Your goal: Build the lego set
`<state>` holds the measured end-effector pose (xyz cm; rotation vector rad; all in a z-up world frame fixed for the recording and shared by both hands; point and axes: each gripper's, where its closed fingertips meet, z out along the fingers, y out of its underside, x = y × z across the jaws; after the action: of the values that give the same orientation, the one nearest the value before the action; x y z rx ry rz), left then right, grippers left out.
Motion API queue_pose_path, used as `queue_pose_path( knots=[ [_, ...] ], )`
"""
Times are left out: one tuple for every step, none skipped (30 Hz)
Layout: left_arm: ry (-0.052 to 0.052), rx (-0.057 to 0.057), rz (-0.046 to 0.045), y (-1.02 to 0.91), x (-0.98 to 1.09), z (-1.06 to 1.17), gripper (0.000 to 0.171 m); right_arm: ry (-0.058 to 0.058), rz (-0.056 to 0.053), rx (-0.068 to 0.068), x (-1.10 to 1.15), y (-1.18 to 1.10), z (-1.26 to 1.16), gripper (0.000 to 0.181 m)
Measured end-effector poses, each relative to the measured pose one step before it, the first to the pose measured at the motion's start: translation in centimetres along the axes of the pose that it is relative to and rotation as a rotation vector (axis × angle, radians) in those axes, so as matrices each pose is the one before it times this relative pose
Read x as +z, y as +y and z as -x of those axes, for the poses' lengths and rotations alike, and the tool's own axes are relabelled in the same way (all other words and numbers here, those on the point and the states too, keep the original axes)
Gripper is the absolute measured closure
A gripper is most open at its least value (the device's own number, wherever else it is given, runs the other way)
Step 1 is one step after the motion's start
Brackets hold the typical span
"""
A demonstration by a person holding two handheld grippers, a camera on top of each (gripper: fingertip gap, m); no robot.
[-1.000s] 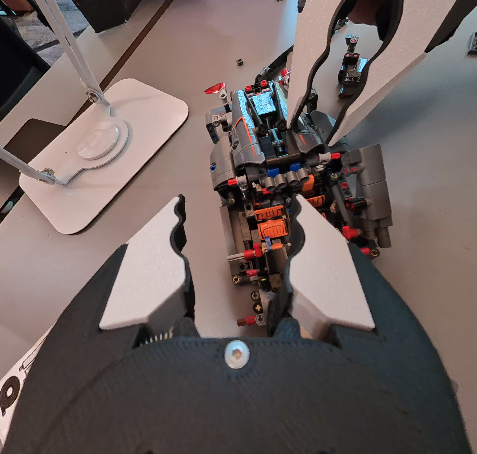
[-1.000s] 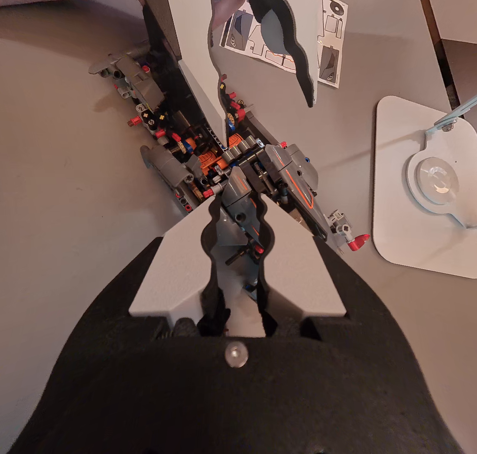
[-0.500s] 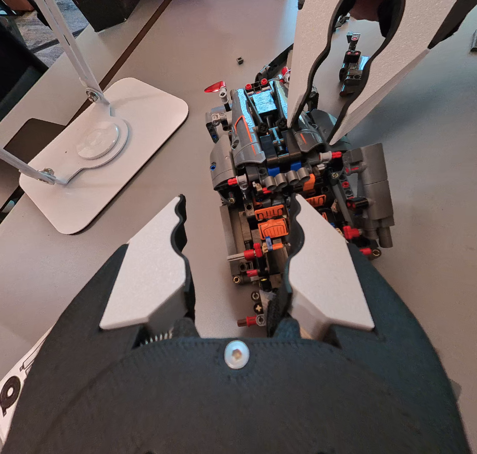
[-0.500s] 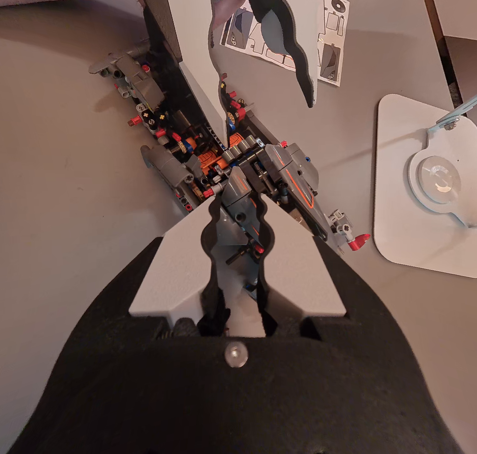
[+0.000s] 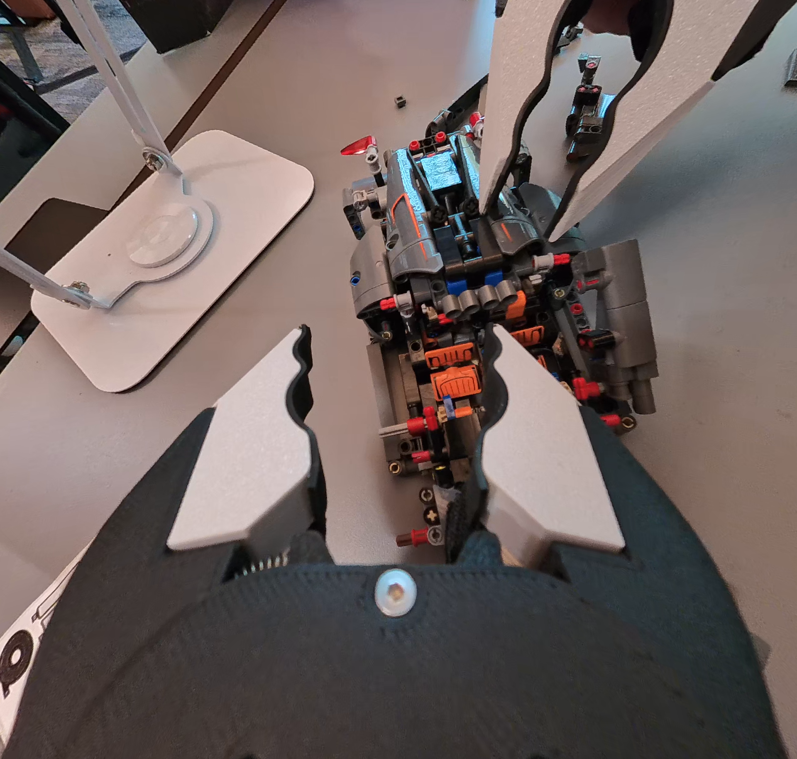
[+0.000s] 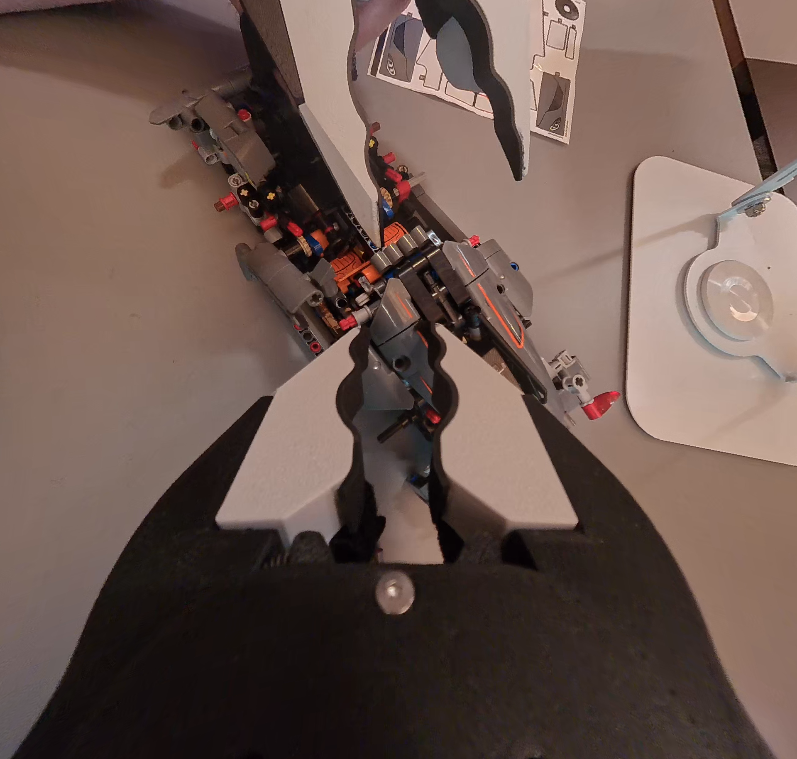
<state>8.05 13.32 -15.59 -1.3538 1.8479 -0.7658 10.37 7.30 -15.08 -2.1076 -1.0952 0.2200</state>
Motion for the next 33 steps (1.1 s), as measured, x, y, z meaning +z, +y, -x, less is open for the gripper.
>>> queue_pose_path(
  knots=[
    [0.0002, 0.0003, -0.00012, 0.006, 0.007, -0.003, 0.093, -0.0002, -0.0002, 0.0003, 0.001, -0.003, 0.004, 0.156],
    [0.0007, 0.0001, -0.00014, -0.002, 0.001, -0.01, 0.093, -0.0004, -0.0005, 0.0002, -0.001, -0.001, 0.0, 0.156],
    [0.0013, -0.0003, -0.00008, 0.002, 0.0, -0.01, 0.094, -0.0014, -0.0006, -0.0002, -0.006, 0.002, 0.019, 0.156],
    [0.0016, 0.0, -0.00028, 0.009, -0.001, -0.026, 0.093, -0.0012, -0.0006, -0.0007, 0.004, -0.009, 0.012, 0.155],
    [0.0029, -0.0005, -0.00012, 0.009, 0.006, -0.037, 0.093, -0.0016, -0.0003, -0.001, -0.015, -0.001, 0.015, 0.155],
    [0.0051, -0.0009, 0.00052, 0.018, 0.001, -0.07, 0.093, -0.0029, 0.0005, -0.0015, -0.004, 0.007, 0.031, 0.154],
    [0.0029, -0.0018, 0.00105, 0.025, 0.005, -0.025, 0.093, -0.0034, 0.0007, -0.0003, -0.008, -0.003, 0.05, 0.154],
    [0.0018, -0.0005, 0.00181, 0.031, 0.0, -0.019, 0.093, -0.0023, 0.0001, 0.0002, -0.009, -0.008, 0.046, 0.153],
    [0.001, 0.0031, 0.00127, 0.017, -0.008, -0.044, 0.093, -0.001, -0.0012, -0.0012, 0.001, 0.008, 0.053, 0.152],
    [-0.0006, 0.0048, -0.0009, -0.024, -0.005, -0.039, 0.093, -0.0009, -0.003, -0.0004, -0.005, 0.006, 0.047, 0.151],
    [-0.0001, 0.0041, 0.00134, -0.009, 0.004, -0.045, 0.093, -0.0016, -0.0042, 0.0018, -0.002, -0.001, 0.053, 0.15],
    [0.0014, 0.0018, 0.0005, -0.012, 0.015, -0.032, 0.093, -0.0017, -0.0039, 0.0017, 0.002, -0.001, 0.045, 0.149],
    [0.0026, -0.0012, -0.00012, 0.007, 0.013, -0.026, 0.093, -0.0003, -0.0027, 0.0012, 0.001, -0.005, 0.011, 0.149],
    [0.0034, -0.0039, -0.00084, 0.013, 0.014, 0.002, 0.093, -0.0003, -0.0014, 0.0002, -0.01, 0.0, 0.01, 0.149],
    [0.0043, -0.005, -0.00147, 0.015, 0.008, -0.002, 0.093, -0.0003, 0.0001, -0.001, 0.006, 0.009, -0.002, 0.149],
    [0.0036, -0.0041, -0.00128, -0.001, 0.011, 0.0, 0.093, -0.001, 0.0009, -0.0043, -0.012, 0.01, 0.02, 0.149],
    [0.0031, -0.0024, -0.00065, 0.012, 0.006, -0.013, 0.093, 0.0001, 0.0009, -0.0067, -0.006, 0.015, 0.003, 0.149],
    [0.0011, -0.0005, 0.00044, 0.003, 0.004, -0.007, 0.093, 0.0045, 0.0011, -0.0072, 0.016, 0.018, -0.047, 0.15],
    [0.0002, 0.0, 0.0004, -0.003, 0.006, -0.01, 0.093, 0.0055, 0.0016, -0.0044, 0.014, 0.0, -0.068, 0.151],
    [0.0009, -0.001, -0.00024, 0.002, 0.0, 0.0, 0.094, -0.0006, 0.0008, 0.0003, 0.006, -0.021, 0.033, 0.15],
    [0.0011, -0.0015, -0.00051, 0.014, -0.001, -0.001, 0.094, -0.0017, -0.0008, 0.0021, -0.001, -0.01, 0.06, 0.149],
    [0.001, -0.0008, 0.00001, -0.005, -0.007, -0.008, 0.094, 0.0002, -0.0026, 0.0052, -0.004, -0.03, 0.041, 0.148],
    [0.0027, 0.0009, 0.00148, 0.029, 0.002, -0.011, 0.094, -0.0017, -0.0021, 0.0007, 0.001, -0.008, 0.113, 0.146],
    [0.0076, -0.0009, 0.0004, 0.016, -0.007, -0.075, 0.098, -0.0014, 0.001, -0.0038, 0.0, 0.021, 0.11, 0.144],
    [0.0096, 0.0, -0.00152, -0.01, -0.015, -0.108, 0.101, 0.0006, 0.003, 0.0038, -0.004, 0.006, 0.033, 0.144],
    [0.0082, 0.003, -0.00159, -0.024, -0.03, -0.129, 0.104, -0.0004, 0.005, 0.0064, 0.015, -0.042, 0.057, 0.142],
    [0.0101, 0.0024, -0.00006, -0.025, -0.014, -0.172, 0.107, 0.0043, 0.0073, -0.0015, 0.038, -0.02, 0.046, 0.14],
    [0.0064, -0.0011, 0.00318, 0.015, 0.019, -0.093, 0.109, 0.0123, 0.0077, -0.0044, 0.063, -0.003, -0.033, 0.141],
    [0.0056, 0.0025, 0.00591, 0.042, 0.035, -0.111, 0.11, 0.0136, 0.0066, -0.0018, 0.07, -0.015, -0.058, 0.141],
    [0.0031, 0.0075, 0.00511, 0.014, 0.029, -0.111, 0.111, 0.015, 0.0044, -0.0006, 0.092, -0.029, -0.057, 0.141],
    [0.0026, 0.0062, 0.00342, -0.005, 0.023, -0.086, 0.112, 0.0149, 0.0015, 0.0002, 0.094, -0.026, -0.04, 0.141],
    [0.0056, 0.0025, 0.00253, -0.017, 0.024, -0.102, 0.111, 0.0107, -0.0003, -0.0019, 0.071, -0.025, -0.007, 0.14],
    [0.0071, -0.002, 0.0034, 0.011, 0.049, -0.07, 0.112, 0.0082, -0.0002, -0.004, 0.027, 0.019, -0.025, 0.141]
  ],
)
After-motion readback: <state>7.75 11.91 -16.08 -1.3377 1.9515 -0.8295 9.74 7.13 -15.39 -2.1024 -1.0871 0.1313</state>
